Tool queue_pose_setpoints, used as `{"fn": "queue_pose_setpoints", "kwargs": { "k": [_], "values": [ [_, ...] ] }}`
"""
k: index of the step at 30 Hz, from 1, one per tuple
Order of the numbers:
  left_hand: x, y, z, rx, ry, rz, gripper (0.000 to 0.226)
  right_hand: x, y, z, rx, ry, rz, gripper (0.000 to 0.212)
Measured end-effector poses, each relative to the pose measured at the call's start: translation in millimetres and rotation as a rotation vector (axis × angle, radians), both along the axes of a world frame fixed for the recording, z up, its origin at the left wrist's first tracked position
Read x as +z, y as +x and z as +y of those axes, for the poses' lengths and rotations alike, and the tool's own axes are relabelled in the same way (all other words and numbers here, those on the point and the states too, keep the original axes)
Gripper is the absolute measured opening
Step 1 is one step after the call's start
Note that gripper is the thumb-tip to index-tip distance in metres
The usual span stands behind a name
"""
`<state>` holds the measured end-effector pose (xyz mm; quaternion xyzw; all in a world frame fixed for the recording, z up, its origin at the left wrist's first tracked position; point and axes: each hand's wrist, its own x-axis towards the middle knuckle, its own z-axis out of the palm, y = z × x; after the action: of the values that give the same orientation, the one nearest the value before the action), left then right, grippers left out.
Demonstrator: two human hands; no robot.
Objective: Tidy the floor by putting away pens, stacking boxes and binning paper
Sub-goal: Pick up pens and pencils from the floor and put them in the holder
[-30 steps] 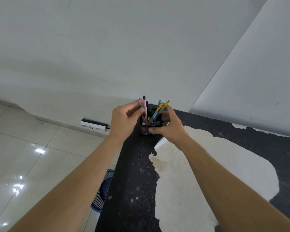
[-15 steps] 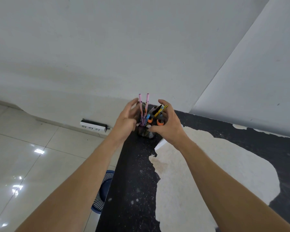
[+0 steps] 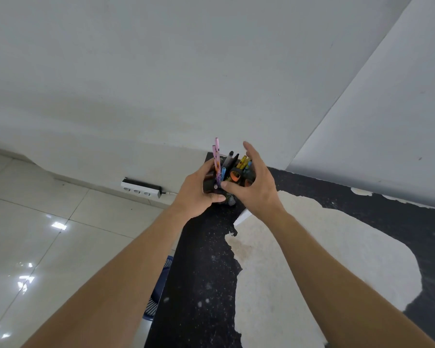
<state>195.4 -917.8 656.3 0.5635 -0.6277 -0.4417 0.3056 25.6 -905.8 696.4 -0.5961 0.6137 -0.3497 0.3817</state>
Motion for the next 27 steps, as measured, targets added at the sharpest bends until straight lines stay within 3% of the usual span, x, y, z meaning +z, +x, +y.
{"fn": "queue_pose_setpoints", "kwargs": {
  "k": [4,9,15,27],
  "values": [
    [-0.7,2.1,-2.2,0.000,0.022,0.013,0.097,6.5,9.4,11.1,-0.028,-0.116,0.009,0.100],
    [-0.7,3.0,-0.7,0.016,0.079,0.024,0.108,7.5,6.3,16.3,-0.062,-0.053,-0.025,0.118],
    [1.6,7.2,14.6,0.038,0.082,-0.067,0.119,6.8,1.6,27.8,-0.085,0.009,-0.008,0.120],
    [45.5,5.0,91.7,0.223,0.046,-0.239,0.063,40.0,-7.7,85.2,-0.093,0.072,0.013,0.093]
  ]
}}
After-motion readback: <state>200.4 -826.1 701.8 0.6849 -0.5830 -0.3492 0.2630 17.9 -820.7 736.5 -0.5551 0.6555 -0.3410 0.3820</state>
